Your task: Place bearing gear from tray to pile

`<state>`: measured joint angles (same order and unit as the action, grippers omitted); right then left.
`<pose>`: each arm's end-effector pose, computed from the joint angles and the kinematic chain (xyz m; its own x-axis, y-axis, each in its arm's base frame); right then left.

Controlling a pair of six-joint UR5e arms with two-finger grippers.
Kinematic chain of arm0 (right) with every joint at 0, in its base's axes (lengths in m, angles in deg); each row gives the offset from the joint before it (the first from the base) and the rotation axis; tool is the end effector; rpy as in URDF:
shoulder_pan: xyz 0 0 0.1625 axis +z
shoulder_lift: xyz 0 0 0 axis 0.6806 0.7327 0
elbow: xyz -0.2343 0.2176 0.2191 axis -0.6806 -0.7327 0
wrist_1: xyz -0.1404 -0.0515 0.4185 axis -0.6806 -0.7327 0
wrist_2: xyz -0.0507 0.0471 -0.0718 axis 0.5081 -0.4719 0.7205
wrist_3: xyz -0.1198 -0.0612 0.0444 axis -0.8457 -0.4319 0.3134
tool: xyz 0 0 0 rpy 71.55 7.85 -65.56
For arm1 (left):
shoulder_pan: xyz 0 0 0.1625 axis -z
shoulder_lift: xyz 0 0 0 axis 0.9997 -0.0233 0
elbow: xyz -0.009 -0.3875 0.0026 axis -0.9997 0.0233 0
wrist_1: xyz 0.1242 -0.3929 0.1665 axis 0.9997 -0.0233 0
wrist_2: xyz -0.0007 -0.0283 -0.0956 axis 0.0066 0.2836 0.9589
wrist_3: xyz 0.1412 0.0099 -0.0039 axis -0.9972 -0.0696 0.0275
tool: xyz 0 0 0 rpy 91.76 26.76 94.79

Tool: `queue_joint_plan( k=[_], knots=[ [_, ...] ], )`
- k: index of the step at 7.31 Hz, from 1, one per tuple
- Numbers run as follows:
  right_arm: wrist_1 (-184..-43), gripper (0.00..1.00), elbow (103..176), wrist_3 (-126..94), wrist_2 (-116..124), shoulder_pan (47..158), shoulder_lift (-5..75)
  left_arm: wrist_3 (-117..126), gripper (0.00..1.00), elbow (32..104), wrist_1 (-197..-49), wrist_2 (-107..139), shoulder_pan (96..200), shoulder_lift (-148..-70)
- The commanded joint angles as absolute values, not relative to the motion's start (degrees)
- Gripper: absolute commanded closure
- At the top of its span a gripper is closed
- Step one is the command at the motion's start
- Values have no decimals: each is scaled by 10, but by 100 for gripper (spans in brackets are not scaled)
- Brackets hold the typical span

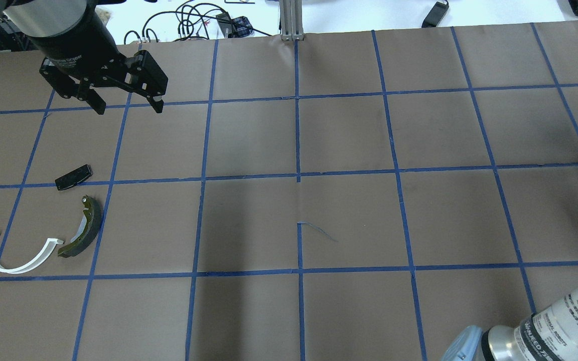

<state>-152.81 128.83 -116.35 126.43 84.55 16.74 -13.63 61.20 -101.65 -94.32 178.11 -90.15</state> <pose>-0.4437 -0.5417 0.0958 -0.8097 -0.5820 -0.0758 -0.5854 0.7918 0.1743 -0.1313 -0.5279 0.4502 -0.9986 0.0475 0.0210 0.0473 0.9988 -0.0102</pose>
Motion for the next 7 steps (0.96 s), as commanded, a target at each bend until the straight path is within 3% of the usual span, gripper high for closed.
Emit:
queue_joint_plan(
  k=[1,2,3,6,7],
  knots=[
    [-1527,48,1289,-1163,1265,845,163,-137,0,612,-1016,-943,1781,-901],
    [-1527,48,1289,-1163,1265,845,163,-136,0,612,-1016,-943,1781,-901],
    [-1527,54,1289,-1163,1265,845,163,-136,0,612,-1016,-943,1781,-901],
    [-1527,100,1289,-1162,1274,845,163,-137,0,612,-1016,-943,1781,-901],
    [-1527,100,1287,-1162,1296,845,163,-136,0,612,-1016,-943,1781,-901]
  ],
)
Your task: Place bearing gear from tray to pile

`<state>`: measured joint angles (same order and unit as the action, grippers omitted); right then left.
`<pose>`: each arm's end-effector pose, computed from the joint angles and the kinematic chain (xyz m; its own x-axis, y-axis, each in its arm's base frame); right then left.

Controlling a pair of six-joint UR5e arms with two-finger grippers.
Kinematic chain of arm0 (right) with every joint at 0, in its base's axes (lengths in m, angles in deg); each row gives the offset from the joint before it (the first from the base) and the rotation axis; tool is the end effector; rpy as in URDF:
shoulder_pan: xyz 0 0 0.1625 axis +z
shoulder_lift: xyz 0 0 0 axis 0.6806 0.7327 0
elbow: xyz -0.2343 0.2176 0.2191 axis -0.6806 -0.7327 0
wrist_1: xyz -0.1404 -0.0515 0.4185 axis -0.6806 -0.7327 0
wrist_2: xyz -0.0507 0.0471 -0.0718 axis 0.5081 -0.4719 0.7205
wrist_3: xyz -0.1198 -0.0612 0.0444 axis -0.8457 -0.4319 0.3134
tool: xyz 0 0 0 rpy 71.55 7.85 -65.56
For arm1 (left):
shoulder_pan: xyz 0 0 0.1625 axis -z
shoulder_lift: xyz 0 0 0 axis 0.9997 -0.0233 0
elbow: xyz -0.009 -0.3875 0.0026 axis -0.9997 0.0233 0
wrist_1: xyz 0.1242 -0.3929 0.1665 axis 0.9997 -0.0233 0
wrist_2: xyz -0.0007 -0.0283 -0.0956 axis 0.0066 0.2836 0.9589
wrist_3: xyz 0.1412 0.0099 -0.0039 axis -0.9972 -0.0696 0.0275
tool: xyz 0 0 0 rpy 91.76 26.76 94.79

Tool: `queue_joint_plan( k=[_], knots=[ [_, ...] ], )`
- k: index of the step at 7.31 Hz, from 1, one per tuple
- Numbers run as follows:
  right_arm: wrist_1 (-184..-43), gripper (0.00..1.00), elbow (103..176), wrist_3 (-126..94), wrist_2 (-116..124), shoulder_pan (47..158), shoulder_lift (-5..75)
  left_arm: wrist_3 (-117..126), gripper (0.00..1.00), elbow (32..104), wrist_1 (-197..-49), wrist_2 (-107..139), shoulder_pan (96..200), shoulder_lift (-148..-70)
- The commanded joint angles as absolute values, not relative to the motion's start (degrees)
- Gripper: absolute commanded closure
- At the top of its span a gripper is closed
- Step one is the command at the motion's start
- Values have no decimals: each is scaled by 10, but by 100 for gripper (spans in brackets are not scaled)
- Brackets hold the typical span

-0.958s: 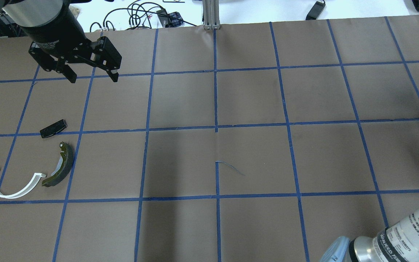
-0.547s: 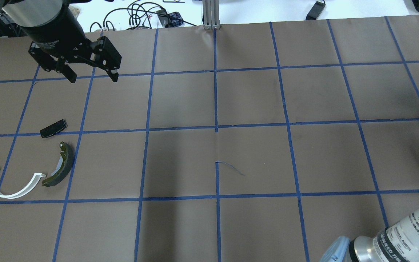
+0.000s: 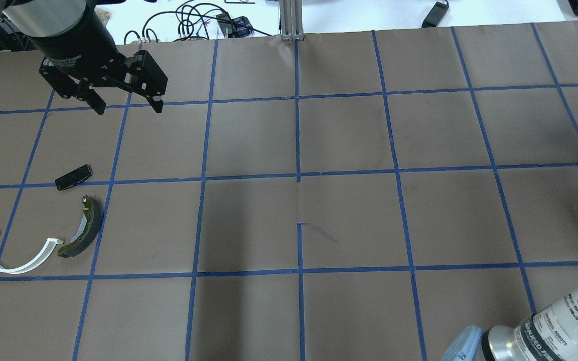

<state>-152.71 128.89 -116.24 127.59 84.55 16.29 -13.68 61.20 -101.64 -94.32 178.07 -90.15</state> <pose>-0.4447 -0.5389 0.0903 -0.8101 -0.5803 -0.0839 -0.5844 0.7876 0.1951 -0.1309 -0.5280 0.4503 -0.9986 0.0477 0.0210 0.0475 0.9988 -0.0104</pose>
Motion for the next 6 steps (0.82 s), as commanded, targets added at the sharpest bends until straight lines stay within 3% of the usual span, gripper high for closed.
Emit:
queue_joint_plan(
  k=[1,6],
  knots=[
    [-1524,100,1282,-1161,1302,845,165,-136,0,612,-1016,-943,1781,-901],
    [-1456,100,1283,-1113,1290,866,226,-132,0,611,-1016,-945,1781,-901]
  ],
)
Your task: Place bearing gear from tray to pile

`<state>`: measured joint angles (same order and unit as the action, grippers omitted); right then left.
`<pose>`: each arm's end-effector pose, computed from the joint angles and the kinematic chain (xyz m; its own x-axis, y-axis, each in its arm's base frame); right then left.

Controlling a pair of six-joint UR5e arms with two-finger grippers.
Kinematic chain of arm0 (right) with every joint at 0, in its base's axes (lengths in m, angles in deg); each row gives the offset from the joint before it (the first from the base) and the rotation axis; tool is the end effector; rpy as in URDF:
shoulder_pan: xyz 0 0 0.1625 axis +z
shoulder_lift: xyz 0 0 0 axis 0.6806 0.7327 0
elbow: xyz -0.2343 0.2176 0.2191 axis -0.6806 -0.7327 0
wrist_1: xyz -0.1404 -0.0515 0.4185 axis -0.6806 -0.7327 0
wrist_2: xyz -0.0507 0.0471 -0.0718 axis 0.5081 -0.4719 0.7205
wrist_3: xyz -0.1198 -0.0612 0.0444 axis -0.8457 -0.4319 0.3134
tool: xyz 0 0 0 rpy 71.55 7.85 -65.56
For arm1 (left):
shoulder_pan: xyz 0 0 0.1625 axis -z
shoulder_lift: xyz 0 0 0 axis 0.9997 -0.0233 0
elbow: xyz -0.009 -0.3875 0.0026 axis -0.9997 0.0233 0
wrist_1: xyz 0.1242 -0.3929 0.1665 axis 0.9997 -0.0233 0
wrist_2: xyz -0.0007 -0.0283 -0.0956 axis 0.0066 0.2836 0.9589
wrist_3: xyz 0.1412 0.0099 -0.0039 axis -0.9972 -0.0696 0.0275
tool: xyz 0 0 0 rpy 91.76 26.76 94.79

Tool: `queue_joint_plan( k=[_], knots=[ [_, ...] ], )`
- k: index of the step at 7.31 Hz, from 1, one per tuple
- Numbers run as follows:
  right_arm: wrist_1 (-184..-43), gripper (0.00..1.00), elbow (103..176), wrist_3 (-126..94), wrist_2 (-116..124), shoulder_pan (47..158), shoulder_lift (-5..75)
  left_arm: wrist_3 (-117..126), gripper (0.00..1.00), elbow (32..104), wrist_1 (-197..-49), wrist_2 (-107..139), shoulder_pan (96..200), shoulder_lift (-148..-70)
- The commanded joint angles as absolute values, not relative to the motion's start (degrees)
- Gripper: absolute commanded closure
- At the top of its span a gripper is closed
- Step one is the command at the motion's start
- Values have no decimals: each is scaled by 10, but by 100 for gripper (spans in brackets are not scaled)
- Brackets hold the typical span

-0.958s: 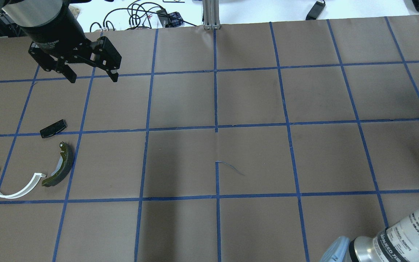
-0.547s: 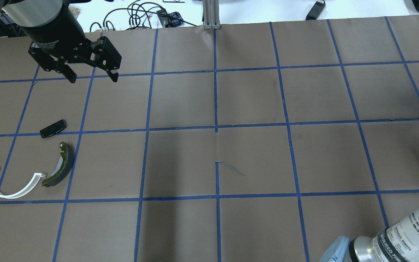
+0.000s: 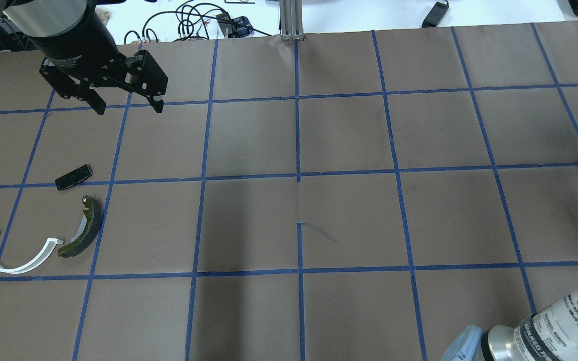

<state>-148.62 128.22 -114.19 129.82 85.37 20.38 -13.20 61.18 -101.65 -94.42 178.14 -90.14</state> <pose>-0.4385 -0.5392 0.1398 -0.8227 -0.5653 -0.0600 -0.5621 0.7932 0.2341 -0.1313 -0.5278 0.4505 -0.9990 0.0405 0.0193 0.0403 0.9991 -0.0105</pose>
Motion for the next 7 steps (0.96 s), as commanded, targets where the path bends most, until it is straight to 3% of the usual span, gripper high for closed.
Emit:
queue_joint_plan(
  k=[1,7],
  knots=[
    [-1433,100,1282,-1070,1275,907,246,-132,0,609,-1017,-945,1781,-901],
    [-1390,100,1309,-585,1104,1209,279,-132,0,611,-1016,-944,1781,-901]
  ],
)
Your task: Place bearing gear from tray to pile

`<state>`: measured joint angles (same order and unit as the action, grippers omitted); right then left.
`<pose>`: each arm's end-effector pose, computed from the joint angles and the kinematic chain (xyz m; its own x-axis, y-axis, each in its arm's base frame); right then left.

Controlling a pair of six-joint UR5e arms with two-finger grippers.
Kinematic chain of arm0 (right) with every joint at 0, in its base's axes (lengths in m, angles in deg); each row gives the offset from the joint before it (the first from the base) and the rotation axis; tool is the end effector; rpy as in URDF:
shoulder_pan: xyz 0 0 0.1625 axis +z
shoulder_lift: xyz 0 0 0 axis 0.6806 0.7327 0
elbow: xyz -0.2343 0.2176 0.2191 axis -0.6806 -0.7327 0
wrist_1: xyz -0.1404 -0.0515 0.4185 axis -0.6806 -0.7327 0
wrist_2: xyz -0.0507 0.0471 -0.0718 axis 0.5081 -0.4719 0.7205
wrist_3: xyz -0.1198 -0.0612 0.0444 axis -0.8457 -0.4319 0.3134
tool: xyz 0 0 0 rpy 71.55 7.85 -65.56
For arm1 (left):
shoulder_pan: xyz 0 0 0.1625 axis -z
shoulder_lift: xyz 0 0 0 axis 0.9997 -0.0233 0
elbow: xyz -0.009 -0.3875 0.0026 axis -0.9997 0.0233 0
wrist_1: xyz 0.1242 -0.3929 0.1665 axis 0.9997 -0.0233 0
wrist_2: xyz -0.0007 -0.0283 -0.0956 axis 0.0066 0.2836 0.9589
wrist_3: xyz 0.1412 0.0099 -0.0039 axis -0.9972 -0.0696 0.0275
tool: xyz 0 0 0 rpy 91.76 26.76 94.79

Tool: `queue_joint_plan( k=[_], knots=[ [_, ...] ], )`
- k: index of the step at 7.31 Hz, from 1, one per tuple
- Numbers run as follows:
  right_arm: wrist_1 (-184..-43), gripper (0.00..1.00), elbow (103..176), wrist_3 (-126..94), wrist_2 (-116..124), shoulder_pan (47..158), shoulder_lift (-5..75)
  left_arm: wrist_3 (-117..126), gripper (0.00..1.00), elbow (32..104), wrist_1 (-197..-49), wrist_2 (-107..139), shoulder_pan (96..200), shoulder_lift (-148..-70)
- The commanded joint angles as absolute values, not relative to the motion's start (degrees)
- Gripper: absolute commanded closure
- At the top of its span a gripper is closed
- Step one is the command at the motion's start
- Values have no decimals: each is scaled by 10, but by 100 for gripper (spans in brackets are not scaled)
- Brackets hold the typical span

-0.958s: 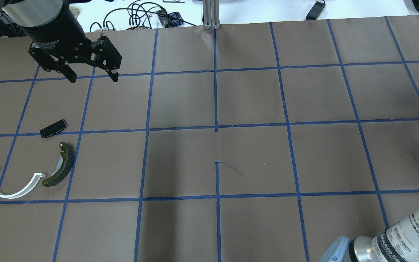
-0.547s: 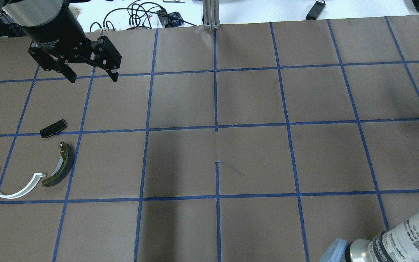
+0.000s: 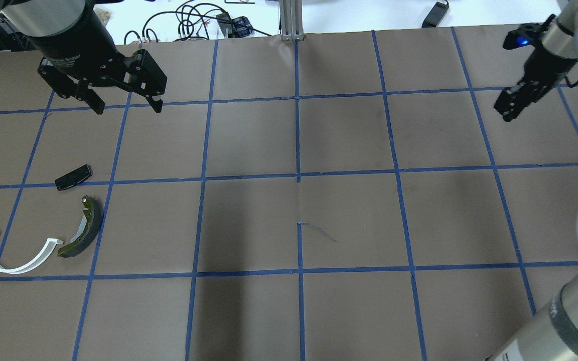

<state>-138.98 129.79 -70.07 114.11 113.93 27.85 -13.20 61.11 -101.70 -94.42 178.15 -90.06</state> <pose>-0.0793 -0.6622 0.1973 -0.9417 -0.3087 -0.1339 -0.3223 0.9418 0.0955 -0.1314 -0.5274 0.4518 -0.9990 0.0407 0.0193 0.0405 0.9991 -0.0123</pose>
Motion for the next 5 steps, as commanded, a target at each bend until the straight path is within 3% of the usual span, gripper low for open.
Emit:
queue_joint_plan(
  k=[1,5],
  knots=[
    [-1399,100,1323,-492,1082,1266,279,-132,0,611,-1016,-944,1781,-901],
    [-1487,100,1365,-224,1063,1454,276,-132,0,610,-1017,-945,1781,-901]
  ],
)
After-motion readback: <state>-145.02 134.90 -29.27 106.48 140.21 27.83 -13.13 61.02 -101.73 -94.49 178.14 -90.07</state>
